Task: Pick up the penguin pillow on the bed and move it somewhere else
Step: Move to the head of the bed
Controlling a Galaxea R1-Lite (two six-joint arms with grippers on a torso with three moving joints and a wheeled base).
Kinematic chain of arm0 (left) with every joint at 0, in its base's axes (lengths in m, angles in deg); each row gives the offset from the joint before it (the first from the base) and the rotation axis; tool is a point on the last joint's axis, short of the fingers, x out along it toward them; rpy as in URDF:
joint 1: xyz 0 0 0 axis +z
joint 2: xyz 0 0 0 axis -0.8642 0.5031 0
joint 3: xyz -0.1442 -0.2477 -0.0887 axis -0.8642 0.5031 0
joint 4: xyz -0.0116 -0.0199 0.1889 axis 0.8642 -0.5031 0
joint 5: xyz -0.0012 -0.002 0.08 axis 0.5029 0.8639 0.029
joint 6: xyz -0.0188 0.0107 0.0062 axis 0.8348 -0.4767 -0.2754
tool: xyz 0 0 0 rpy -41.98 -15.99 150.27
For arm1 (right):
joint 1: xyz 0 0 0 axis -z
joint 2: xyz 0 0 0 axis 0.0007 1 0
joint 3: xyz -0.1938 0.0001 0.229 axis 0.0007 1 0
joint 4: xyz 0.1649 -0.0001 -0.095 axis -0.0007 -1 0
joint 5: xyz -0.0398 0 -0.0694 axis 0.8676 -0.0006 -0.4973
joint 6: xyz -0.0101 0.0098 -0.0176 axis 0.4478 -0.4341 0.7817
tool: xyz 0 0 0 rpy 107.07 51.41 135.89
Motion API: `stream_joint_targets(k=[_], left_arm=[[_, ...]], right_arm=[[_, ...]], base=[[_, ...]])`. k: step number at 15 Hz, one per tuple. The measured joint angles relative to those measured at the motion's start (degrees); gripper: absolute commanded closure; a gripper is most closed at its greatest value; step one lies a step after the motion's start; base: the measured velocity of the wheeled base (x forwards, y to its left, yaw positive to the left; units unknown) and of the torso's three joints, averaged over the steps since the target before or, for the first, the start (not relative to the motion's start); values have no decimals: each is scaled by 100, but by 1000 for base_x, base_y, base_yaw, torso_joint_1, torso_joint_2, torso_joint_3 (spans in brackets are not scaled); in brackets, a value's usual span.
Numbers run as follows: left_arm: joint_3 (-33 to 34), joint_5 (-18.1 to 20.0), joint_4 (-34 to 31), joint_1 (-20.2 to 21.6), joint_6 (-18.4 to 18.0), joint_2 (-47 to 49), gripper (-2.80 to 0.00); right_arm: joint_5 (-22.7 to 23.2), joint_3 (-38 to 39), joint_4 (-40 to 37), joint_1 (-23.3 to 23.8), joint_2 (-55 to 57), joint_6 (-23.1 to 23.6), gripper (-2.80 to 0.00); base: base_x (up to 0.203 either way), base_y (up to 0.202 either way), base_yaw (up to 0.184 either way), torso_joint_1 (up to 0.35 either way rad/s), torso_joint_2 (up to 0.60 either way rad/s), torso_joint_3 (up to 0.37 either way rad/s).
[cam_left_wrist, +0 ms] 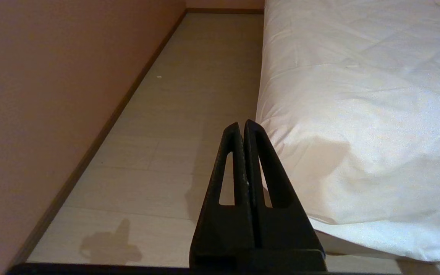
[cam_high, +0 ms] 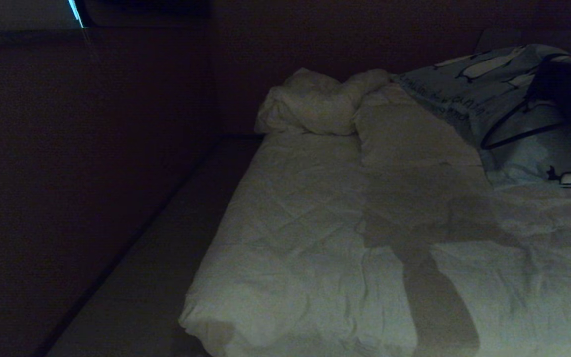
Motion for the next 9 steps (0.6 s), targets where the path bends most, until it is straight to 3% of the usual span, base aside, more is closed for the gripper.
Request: stream_joint_targets(k=[9], left_arm=[[0, 0, 2, 0, 1, 0, 0]], right_arm=[[89, -50, -339, -4, 79, -22, 0]], base=[[0, 0, 0, 0, 0, 0]])
